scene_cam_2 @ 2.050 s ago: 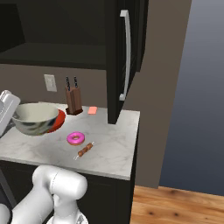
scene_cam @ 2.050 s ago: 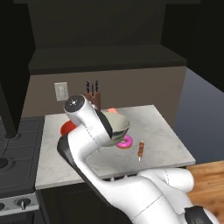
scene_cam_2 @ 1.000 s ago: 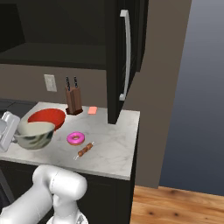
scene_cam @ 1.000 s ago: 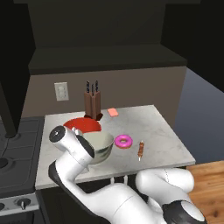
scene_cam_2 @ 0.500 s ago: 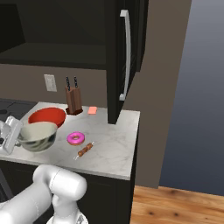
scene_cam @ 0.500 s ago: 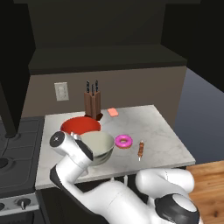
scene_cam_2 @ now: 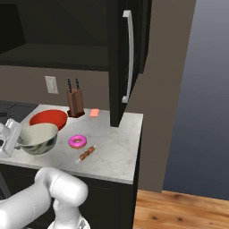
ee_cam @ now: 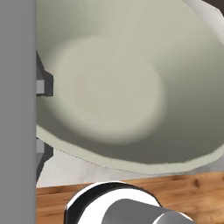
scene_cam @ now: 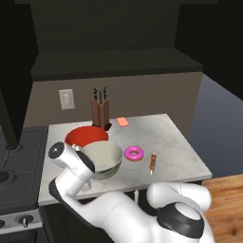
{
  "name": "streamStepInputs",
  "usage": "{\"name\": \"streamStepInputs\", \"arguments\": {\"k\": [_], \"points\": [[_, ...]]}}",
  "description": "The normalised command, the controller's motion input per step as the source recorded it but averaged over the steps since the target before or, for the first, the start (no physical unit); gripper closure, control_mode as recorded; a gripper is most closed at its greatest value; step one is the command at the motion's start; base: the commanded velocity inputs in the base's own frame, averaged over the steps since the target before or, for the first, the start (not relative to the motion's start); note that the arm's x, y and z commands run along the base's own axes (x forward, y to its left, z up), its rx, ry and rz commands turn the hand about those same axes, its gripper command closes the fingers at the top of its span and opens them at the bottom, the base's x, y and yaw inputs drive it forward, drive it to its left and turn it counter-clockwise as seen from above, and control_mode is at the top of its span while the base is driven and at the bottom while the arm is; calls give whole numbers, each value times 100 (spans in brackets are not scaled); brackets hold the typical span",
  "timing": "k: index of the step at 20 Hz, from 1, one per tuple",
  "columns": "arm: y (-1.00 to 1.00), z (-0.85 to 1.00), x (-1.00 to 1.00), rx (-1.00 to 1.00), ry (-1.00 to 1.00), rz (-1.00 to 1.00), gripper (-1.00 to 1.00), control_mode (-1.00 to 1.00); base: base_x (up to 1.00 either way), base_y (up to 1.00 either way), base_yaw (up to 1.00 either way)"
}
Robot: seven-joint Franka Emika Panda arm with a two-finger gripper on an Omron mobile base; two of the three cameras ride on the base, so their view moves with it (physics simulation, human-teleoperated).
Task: Pick both bowls and place them on the counter. Then place the donut in one bowl and place the kebab skewer in the other bowl.
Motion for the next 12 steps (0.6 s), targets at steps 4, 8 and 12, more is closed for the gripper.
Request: {"name": "streamStepInputs", "arguments": {"k": [4,8,12], "points": [[11,-28,8,3,0,-7,100,-100,0,0,0],[22,-23,0,7,0,-6,100,-100,0,0,0],[28,-12,0,7,0,-5,100,-100,0,0,0]]}}
